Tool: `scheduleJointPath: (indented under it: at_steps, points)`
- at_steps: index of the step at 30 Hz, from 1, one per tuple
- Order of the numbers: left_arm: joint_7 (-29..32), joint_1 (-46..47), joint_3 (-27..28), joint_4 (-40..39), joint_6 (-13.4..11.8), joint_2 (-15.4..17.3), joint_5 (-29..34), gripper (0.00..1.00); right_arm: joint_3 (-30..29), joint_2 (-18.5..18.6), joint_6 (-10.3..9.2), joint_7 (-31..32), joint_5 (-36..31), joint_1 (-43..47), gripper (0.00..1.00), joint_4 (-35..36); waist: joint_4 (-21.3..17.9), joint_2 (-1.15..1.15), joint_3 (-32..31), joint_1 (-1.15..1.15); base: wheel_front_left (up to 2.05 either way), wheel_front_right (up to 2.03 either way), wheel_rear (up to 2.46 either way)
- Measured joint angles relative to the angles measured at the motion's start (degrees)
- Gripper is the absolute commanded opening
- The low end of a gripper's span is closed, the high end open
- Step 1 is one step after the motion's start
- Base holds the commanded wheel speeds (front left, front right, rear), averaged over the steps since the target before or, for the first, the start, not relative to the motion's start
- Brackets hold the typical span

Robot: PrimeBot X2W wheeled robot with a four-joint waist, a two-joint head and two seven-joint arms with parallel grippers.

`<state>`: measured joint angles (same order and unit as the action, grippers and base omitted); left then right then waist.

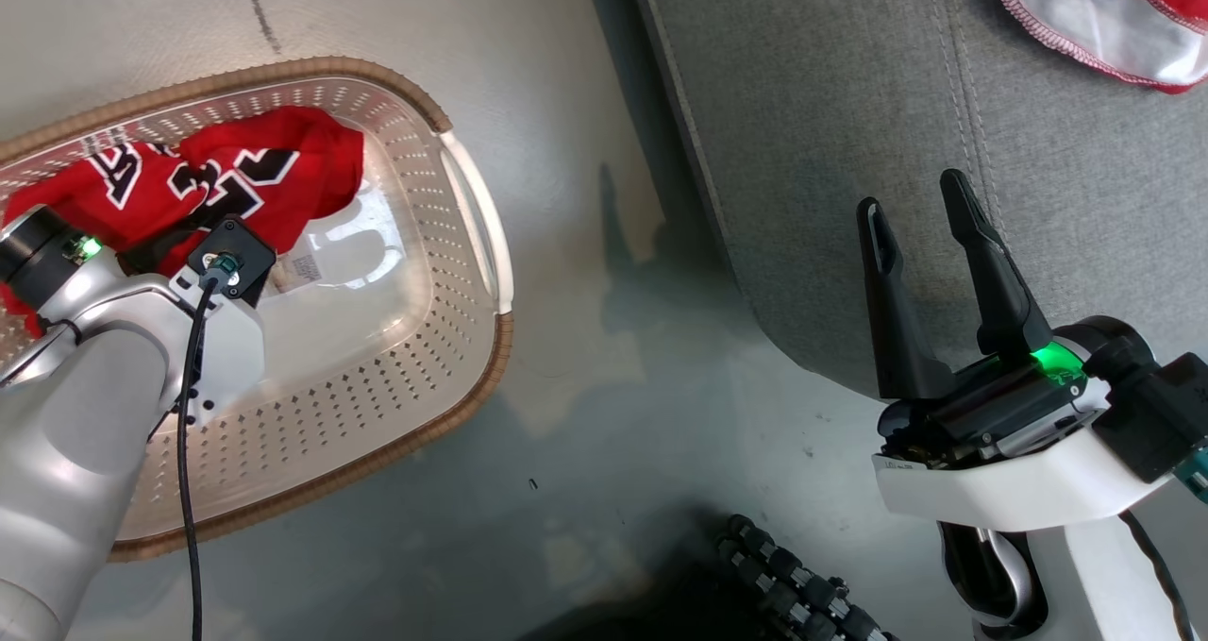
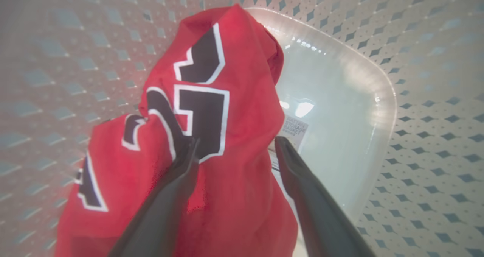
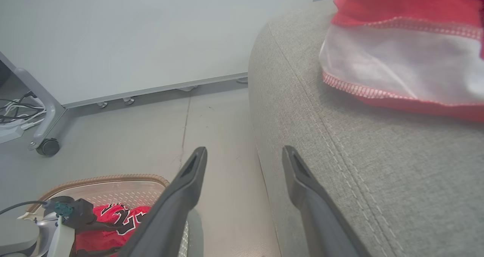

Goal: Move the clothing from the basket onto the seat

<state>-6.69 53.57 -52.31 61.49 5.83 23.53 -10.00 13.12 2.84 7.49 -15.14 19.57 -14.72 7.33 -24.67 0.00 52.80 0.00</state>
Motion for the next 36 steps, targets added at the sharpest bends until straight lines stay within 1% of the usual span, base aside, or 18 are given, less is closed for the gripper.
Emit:
scheduleJointPath:
  at_steps: [3,4,5,6,7,11,15,18,23,28,31,36]
  points:
    - [0.53,0.62,-0.67,1.87,-1.69,0.01,0.77,1.00,0.19,-0.01,0.00,0.00,0.42,0.20,1.00,0.27,-0.58,0.00,0.20,0.00,0.00,0.00,0.00]
    - [0.53,0.62,-0.67,1.87,-1.69,0.01,0.77,1.00,0.19,-0.01,0.00,0.00,0.42,0.20,1.00,0.27,-0.58,0.00,0.20,0.00,0.00,0.00,0.00]
    - [0.69,0.97,-0.66,2.45,-2.27,0.03,0.91,1.00,0.20,0.00,0.00,0.00,0.58,0.31,1.00,0.38,-0.64,0.00,0.20,0.00,0.00,0.00,0.00]
    - [0.83,1.30,-0.92,3.03,-2.53,0.20,1.08,0.58,0.21,0.00,0.00,0.00,0.68,0.39,1.00,0.46,-0.69,0.00,0.18,0.00,0.00,0.00,0.00]
    - [0.85,1.53,-1.19,3.53,-2.92,0.34,1.42,0.00,0.21,0.00,0.00,0.00,0.73,0.41,1.00,0.53,-0.74,0.00,0.16,0.00,0.00,0.00,0.00]
    - [-0.09,2.09,-1.79,4.80,-3.48,0.35,1.59,0.00,0.16,0.00,0.00,0.00,0.80,0.46,1.00,0.71,-0.75,0.00,0.08,0.00,0.00,0.00,0.00]
    - [-2.91,2.13,-1.56,5.32,-3.56,0.02,1.11,0.00,0.05,0.00,-0.01,0.00,0.91,0.19,1.00,0.67,-0.52,0.00,-0.31,0.00,0.00,0.00,0.00]
    - [-5.08,2.01,-0.38,5.14,-3.55,-1.05,-0.69,0.00,-0.37,-0.01,0.00,0.00,0.49,0.00,1.00,0.35,0.26,0.00,-1.27,0.00,0.00,0.00,0.00]
    - [-7.54,0.22,1.77,2.77,-3.04,-4.10,-4.17,0.00,-1.69,-0.02,0.00,0.00,-1.80,-0.01,1.00,-1.08,2.48,0.00,-3.78,0.00,0.00,0.00,0.00]
    - [-8.06,-4.04,3.93,-2.15,-2.81,-6.47,-7.22,0.00,-3.02,-0.09,0.00,0.00,-4.15,0.07,1.00,-3.01,5.48,0.00,-7.30,0.00,0.00,0.00,0.00]
    - [-8.22,-7.51,6.48,-8.02,-2.81,-7.06,-9.50,0.00,-3.67,-0.09,0.00,-0.01,-5.67,0.39,1.00,-4.43,7.43,0.00,-9.81,0.00,0.00,0.00,0.00]
    - [-8.21,-13.44,9.70,-16.29,-3.18,-7.67,-11.21,0.00,-5.08,-0.10,0.00,0.01,-7.66,1.03,1.00,-7.06,11.07,0.00,-14.07,0.00,0.00,0.00,0.00]
